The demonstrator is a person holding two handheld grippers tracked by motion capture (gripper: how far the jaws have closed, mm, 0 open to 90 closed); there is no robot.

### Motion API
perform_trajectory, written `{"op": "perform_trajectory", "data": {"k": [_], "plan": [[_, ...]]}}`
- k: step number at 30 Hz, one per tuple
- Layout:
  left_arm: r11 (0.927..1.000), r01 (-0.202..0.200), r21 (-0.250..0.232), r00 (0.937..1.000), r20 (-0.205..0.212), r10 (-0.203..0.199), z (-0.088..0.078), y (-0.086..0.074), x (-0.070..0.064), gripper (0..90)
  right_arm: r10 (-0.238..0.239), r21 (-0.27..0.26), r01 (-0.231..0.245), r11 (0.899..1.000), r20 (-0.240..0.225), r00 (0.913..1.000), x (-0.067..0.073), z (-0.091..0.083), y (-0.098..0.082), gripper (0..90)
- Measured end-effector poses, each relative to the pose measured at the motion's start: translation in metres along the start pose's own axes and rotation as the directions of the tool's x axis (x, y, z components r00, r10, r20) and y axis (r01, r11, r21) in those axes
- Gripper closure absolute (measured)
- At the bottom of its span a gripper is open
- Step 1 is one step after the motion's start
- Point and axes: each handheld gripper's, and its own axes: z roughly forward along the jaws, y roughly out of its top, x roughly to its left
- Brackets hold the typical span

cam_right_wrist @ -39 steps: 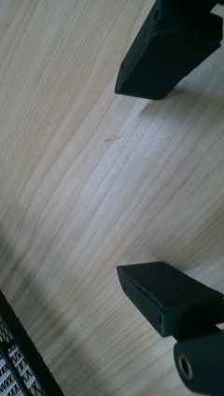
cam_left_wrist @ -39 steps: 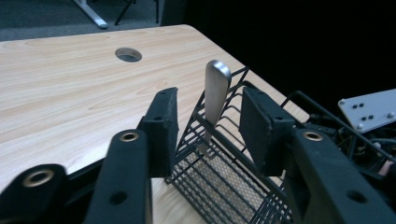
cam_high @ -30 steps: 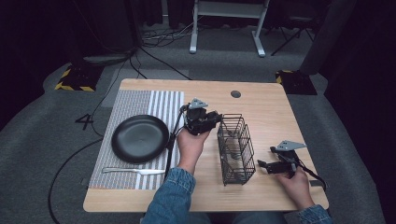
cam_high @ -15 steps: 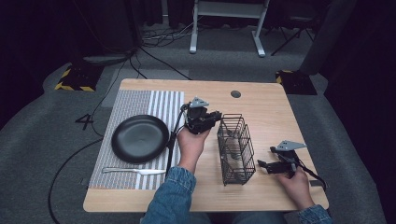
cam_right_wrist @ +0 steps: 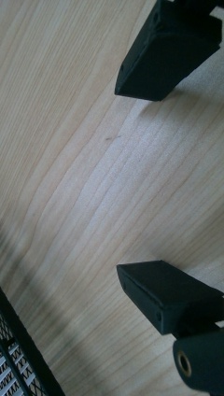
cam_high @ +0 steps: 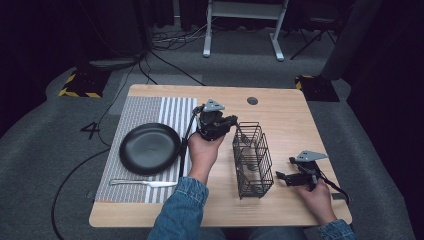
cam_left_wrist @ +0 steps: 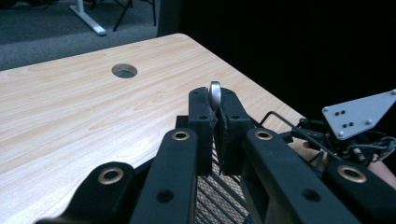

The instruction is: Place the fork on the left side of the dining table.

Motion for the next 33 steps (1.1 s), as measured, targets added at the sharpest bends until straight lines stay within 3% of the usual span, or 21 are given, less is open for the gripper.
{"op": "perform_trajectory", "data": {"k": [6,16,24,33], "plan": [[0.9997,-0.026,-0.002,0.9990,-0.036,0.025,-0.014,0.011,-0.003,86.1,-0.004,-0.002,0.004,1.000,-0.001,1.0000,0.000,0.000,0.000,13.3],[0.9987,-0.028,-0.042,0.9996,-0.002,0.028,-0.031,0.030,-0.011,86.1,0.000,-0.006,0.000,1.000,0.002,1.0000,0.000,0.002,0.002,15.3],[0.9944,-0.050,-0.093,0.9988,-0.001,0.050,-0.053,0.049,-0.019,86.1,-0.001,-0.006,0.001,1.000,0.002,1.0000,-0.001,0.002,0.002,15.3],[0.9911,-0.053,-0.122,0.9984,-0.022,0.051,-0.070,0.057,-0.018,86.1,-0.002,-0.010,0.002,1.000,0.003,1.0000,-0.001,0.002,0.002,15.3]]}}
